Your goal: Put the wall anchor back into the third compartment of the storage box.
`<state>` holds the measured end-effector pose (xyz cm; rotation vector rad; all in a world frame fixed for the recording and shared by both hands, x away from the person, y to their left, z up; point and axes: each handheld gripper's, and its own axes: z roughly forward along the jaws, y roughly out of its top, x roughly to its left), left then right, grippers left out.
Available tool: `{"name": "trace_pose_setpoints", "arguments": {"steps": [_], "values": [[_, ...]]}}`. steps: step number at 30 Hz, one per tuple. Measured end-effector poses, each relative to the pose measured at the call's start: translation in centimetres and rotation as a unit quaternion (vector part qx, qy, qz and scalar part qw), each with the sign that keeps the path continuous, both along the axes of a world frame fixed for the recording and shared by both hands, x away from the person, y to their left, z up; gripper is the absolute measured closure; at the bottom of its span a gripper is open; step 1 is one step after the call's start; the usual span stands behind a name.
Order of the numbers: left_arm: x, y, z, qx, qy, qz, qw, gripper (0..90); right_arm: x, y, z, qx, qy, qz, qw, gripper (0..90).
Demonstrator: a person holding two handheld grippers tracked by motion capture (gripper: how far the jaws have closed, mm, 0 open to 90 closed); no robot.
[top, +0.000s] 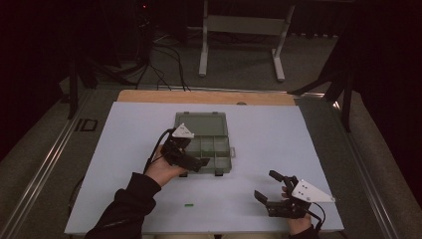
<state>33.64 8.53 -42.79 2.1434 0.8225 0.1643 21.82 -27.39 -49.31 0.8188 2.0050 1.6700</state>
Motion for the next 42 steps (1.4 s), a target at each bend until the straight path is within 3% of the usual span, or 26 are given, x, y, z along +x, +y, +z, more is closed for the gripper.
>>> {"name": "trace_pose_setpoints", "arguments": {"steps": [10, 27, 42], "values": [[-2.9, 0.9, 0.4, -0.007, -0.016, -0.045, 0.9988, 0.0, 0.0, 0.1, -0.1, -0.002, 0.000, 0.001, 1.0000, 13.5], [-6.1, 2.4, -0.4, -0.010, -0.020, -0.077, 0.9968, 0.0, 0.1, 0.1, -0.1, -0.001, 0.002, 0.001, 1.0000, 13.5], [-8.5, 2.6, -1.8, -0.012, -0.016, -0.118, 0.9928, 3.4, 0.0, 0.1, 0.0, -0.003, 0.000, 0.000, 1.0000, 13.5]]}}
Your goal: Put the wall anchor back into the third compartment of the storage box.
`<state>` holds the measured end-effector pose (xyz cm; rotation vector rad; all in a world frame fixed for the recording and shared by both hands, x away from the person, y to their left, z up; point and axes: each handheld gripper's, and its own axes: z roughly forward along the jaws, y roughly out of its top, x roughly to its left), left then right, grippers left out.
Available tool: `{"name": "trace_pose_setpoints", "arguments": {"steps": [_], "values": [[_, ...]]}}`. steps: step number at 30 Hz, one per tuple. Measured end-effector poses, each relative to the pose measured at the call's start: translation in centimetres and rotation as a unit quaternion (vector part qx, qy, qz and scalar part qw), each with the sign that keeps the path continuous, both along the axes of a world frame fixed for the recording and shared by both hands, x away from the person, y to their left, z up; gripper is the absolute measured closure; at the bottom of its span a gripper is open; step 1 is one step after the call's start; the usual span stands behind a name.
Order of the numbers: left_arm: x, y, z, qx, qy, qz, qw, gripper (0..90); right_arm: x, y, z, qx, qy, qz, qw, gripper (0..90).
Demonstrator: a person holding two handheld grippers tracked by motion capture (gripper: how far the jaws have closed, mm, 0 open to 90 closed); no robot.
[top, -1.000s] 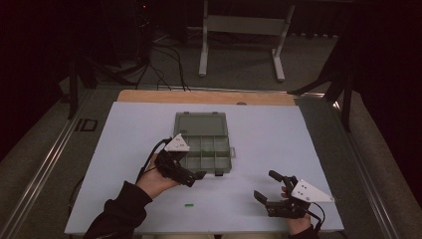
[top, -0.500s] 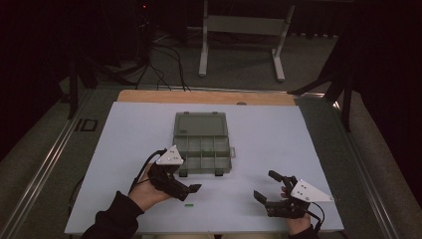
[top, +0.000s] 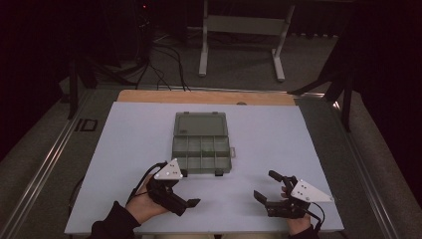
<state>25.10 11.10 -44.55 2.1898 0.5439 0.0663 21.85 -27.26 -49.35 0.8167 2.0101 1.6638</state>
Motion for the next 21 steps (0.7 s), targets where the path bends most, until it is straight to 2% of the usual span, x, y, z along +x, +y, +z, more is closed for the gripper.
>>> {"name": "trace_pose_setpoints", "arguments": {"steps": [3, 6, 10, 12, 13, 17, 18, 19, 21], "values": [[-0.3, -0.1, -0.7, 0.004, 0.002, -0.007, 1.0000, 5.0, 0.0, 0.0, 0.0, 0.000, 0.000, 0.000, 1.0000, 13.5], [-0.4, -0.1, -1.3, 0.011, 0.001, -0.016, 0.9998, 13.1, 0.0, 0.0, 0.0, 0.000, 0.000, 0.000, 1.0000, 13.5], [-0.4, -0.1, -2.2, 0.027, 0.003, -0.023, 0.9994, 16.7, 0.0, 0.0, 0.0, 0.000, 0.001, 0.000, 1.0000, 13.5], [-0.4, 0.0, -2.4, 0.029, 0.006, -0.026, 0.9992, 22.7, 0.0, 0.0, 0.0, 0.001, 0.001, 0.000, 1.0000, 13.5], [-0.4, 0.0, -2.6, 0.030, 0.009, -0.030, 0.9991, 22.7, 0.0, 0.0, 0.0, 0.001, 0.001, 0.000, 1.0000, 13.5], [-0.4, 0.2, -3.4, 0.047, 0.008, -0.038, 0.9981, 32.8, 0.0, 0.0, 0.0, 0.000, 0.000, 0.000, 1.0000, 13.5], [-0.3, 0.2, -3.6, 0.051, 0.010, -0.041, 0.9978, 37.5, 0.0, 0.0, 0.0, 0.000, 0.000, 0.000, 1.0000, 13.5], [-0.3, 0.2, -3.9, 0.054, 0.012, -0.044, 0.9975, 37.5, 0.0, 0.0, 0.0, 0.000, 0.000, 0.000, 1.0000, 13.5], [-0.3, 0.2, -4.3, 0.059, 0.017, -0.048, 0.9970, 43.4, 0.0, 0.0, 0.0, 0.001, 0.000, 0.001, 1.0000, 13.5]]}}
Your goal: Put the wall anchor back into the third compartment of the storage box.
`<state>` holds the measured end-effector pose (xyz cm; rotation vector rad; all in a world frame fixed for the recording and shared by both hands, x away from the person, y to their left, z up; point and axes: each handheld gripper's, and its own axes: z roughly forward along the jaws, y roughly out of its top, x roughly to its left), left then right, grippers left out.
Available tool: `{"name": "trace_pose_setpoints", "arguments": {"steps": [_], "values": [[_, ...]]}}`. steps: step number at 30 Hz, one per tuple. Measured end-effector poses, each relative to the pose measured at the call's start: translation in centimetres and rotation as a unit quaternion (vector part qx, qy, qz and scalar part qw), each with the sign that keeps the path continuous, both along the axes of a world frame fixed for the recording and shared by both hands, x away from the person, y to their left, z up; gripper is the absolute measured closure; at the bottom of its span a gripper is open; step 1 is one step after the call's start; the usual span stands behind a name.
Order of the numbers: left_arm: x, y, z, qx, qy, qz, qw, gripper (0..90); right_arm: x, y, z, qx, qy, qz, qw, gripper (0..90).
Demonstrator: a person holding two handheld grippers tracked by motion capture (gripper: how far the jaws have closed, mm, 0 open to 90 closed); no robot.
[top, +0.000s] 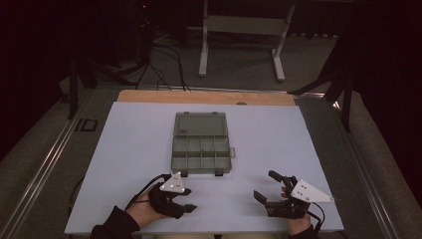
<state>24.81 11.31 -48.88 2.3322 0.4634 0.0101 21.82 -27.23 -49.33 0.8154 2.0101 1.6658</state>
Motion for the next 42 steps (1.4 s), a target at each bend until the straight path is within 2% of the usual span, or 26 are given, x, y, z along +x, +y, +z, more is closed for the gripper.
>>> {"name": "trace_pose_setpoints", "arguments": {"steps": [4, 6, 7, 10, 14, 22, 24, 25, 27, 30, 34, 42], "values": [[0.3, 0.1, -0.9, 0.008, 0.011, -0.005, 0.9999, 49.3, 0.0, 0.0, 0.0, 0.000, 0.001, 0.000, 1.0000, 13.5], [0.4, 0.2, -1.3, 0.013, 0.010, -0.002, 0.9999, 55.4, 0.0, 0.0, 0.0, -0.001, 0.000, 0.000, 1.0000, 13.5], [0.4, 0.2, -1.5, 0.016, 0.011, -0.004, 0.9998, 55.4, 0.0, 0.0, 0.0, -0.001, 0.000, 0.000, 1.0000, 13.5], [0.4, 0.2, -1.9, 0.024, 0.009, -0.008, 0.9996, 63.0, 0.0, 0.0, 0.0, 0.000, 0.000, 0.000, 1.0000, 13.5], [0.2, -0.1, -2.3, 0.037, 0.001, -0.012, 0.9992, 67.1, 0.0, 0.0, -0.1, -0.001, 0.003, 0.000, 1.0000, 13.5], [0.1, -0.4, -2.3, 0.043, -0.009, -0.013, 0.9989, 77.4, 0.0, 0.0, 0.0, 0.000, 0.003, -0.001, 1.0000, 13.5], [0.3, -0.4, -2.4, 0.043, -0.006, -0.011, 0.9990, 82.6, 0.0, 0.0, 0.0, -0.001, 0.002, 0.000, 1.0000, 13.5], [0.5, -0.3, -2.4, 0.039, 0.001, -0.011, 0.9992, 83.0, 0.0, 0.0, 0.0, -0.001, 0.002, 0.000, 1.0000, 13.5], [0.5, -0.3, -2.4, 0.039, 0.002, -0.011, 0.9992, 83.4, 0.0, 0.0, 0.0, 0.000, 0.002, 0.000, 1.0000, 13.5], [0.5, -0.5, -2.2, 0.045, 0.004, -0.016, 0.9988, 83.7, 0.0, 0.0, -0.1, 0.000, 0.003, 0.000, 1.0000, 13.5], [0.6, -0.7, -1.6, 0.043, 0.003, -0.018, 0.9989, 83.7, 0.0, 0.0, 0.0, 0.000, 0.002, 0.000, 1.0000, 13.5], [1.3, -0.9, 0.7, 0.017, 0.000, -0.006, 0.9998, 83.7, 0.0, 0.0, -0.1, 0.001, 0.002, 0.000, 1.0000, 13.5]]}}
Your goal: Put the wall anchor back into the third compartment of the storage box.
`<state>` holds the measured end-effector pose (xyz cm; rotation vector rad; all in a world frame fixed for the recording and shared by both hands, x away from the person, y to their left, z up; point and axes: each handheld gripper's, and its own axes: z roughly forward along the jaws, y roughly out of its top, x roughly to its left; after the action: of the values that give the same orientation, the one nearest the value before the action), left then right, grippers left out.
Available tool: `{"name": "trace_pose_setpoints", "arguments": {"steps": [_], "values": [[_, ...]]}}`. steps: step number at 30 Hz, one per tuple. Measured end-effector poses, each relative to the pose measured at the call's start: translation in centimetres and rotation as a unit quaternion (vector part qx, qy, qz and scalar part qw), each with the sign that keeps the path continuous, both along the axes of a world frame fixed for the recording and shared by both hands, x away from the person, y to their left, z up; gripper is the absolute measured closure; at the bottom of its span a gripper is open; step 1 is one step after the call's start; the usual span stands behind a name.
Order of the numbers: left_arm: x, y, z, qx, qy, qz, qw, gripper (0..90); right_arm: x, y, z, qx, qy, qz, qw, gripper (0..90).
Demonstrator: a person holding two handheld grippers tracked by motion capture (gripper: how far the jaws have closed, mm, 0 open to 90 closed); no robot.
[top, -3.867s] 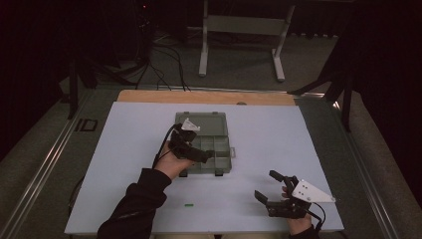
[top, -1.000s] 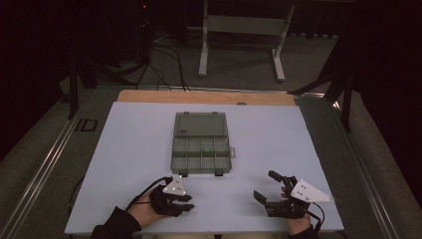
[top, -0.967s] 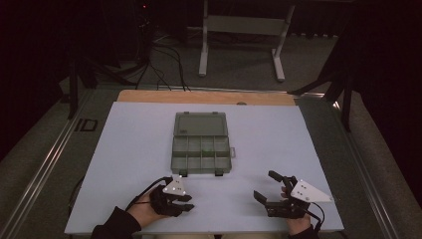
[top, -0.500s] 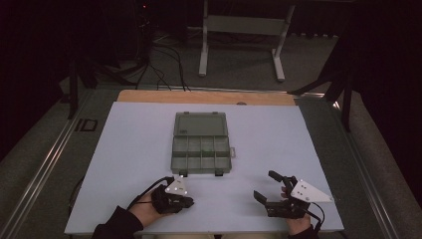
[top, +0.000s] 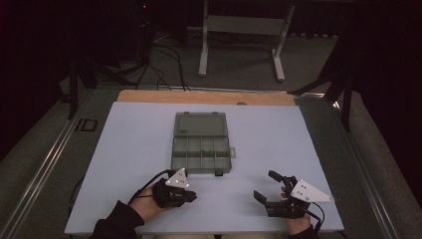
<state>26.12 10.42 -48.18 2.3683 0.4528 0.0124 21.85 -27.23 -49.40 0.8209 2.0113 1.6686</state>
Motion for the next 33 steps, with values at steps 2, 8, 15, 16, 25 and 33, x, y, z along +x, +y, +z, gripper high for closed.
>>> {"name": "trace_pose_setpoints", "arguments": {"steps": [2, 8, 15, 16, 25, 33], "values": [[0.3, -0.1, 0.6, -0.002, -0.001, 0.003, 1.0000, 83.7, 0.0, 0.0, 0.0, 0.000, -0.001, 0.000, 1.0000, 13.5], [1.4, -0.5, 2.0, -0.008, -0.004, 0.009, 0.9999, 83.7, 0.0, -0.1, 0.0, 0.001, -0.003, -0.001, 1.0000, 13.5], [3.0, -0.8, 3.7, -0.026, -0.010, 0.022, 0.9994, 83.7, 0.0, -0.2, 0.1, 0.002, -0.003, -0.003, 1.0000, 13.5], [3.2, -0.8, 3.9, -0.029, -0.012, 0.026, 0.9992, 83.7, 0.0, -0.2, 0.1, 0.002, -0.003, -0.003, 1.0000, 13.5], [5.2, -1.0, 5.9, -0.037, -0.030, 0.056, 0.9973, 83.7, 0.0, -0.2, 0.1, 0.002, -0.004, -0.004, 1.0000, 13.5], [6.7, -1.2, 6.9, -0.044, -0.047, 0.103, 0.9925, 83.7, 0.0, -0.1, 0.0, 0.001, -0.003, -0.004, 1.0000, 13.5]]}}
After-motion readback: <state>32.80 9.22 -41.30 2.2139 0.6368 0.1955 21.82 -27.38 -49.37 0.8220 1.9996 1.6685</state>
